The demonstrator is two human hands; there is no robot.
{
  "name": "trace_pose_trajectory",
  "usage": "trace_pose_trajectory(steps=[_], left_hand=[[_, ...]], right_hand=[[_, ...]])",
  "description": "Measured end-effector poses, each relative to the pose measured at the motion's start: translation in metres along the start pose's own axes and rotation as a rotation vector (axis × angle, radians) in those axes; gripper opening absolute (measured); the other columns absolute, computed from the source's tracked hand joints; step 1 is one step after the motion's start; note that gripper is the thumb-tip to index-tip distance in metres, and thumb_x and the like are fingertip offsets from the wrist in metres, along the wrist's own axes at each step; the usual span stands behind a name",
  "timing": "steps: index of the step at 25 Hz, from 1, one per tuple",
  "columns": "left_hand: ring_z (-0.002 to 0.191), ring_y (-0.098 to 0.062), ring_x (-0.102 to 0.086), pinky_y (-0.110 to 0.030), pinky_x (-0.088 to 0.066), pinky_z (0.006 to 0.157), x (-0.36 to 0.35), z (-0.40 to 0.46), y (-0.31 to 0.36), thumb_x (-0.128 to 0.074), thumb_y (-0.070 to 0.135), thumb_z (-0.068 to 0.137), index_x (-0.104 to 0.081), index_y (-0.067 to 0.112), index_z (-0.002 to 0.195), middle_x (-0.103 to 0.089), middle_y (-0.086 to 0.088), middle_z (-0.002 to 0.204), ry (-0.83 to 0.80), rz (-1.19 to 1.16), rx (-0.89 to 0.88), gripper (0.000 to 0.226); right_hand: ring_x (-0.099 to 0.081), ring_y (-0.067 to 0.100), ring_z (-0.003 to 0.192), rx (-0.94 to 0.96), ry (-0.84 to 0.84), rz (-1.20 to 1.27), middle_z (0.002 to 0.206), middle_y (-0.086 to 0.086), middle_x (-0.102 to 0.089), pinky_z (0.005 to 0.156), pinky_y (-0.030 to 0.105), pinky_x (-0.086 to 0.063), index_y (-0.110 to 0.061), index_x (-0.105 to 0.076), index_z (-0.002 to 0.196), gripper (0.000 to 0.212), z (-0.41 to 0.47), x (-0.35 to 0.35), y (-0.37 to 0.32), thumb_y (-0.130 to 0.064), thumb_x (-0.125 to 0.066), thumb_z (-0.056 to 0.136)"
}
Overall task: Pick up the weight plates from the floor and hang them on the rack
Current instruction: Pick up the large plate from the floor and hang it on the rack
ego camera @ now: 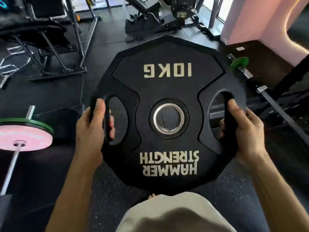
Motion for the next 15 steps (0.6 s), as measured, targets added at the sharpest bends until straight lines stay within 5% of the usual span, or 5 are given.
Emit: trace_pose_trajectory(steps=[5,15], left_hand=[[0.045,-0.016,-0.041,-0.022,-0.033,0.042,0.042,0.088,0.008,-0.055,0.060,0.087,-0.054,0.011,0.089,-0.052,-0.003,0.065,0.075,-0.077,0.007,0.049],[0.049,-0.017,-0.042,-0.024,-0.033,0.046,0.022,0.333,0.031,-0.055,0.062,0.090,-0.056,0.014,0.087,-0.053,-0.002,0.066,0.103,-0.053,0.000,0.048]], right_hand=[[-0.046,0.017,0.049,-0.005,-0.069,0.004,0.059,0.004,-0.050,0.046,0.027,-0.039,-0.012,-0.056,0.090,0.031,0.066,-0.105,-0.003,-0.039,-0.070,0.086],[-0.048,0.015,0.046,0.015,-0.123,0.011,0.054,0.000,-0.054,0.043,0.023,-0.041,-0.020,-0.057,0.070,0.028,0.277,-0.262,0.002,-0.039,-0.070,0.085]])
Point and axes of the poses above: each hand's wrist, its own z-axis towards the middle knuckle, its own x-axis out of the back of the hand, y = z × x, the point moved 6 cm from there along z, towards the middle knuckle
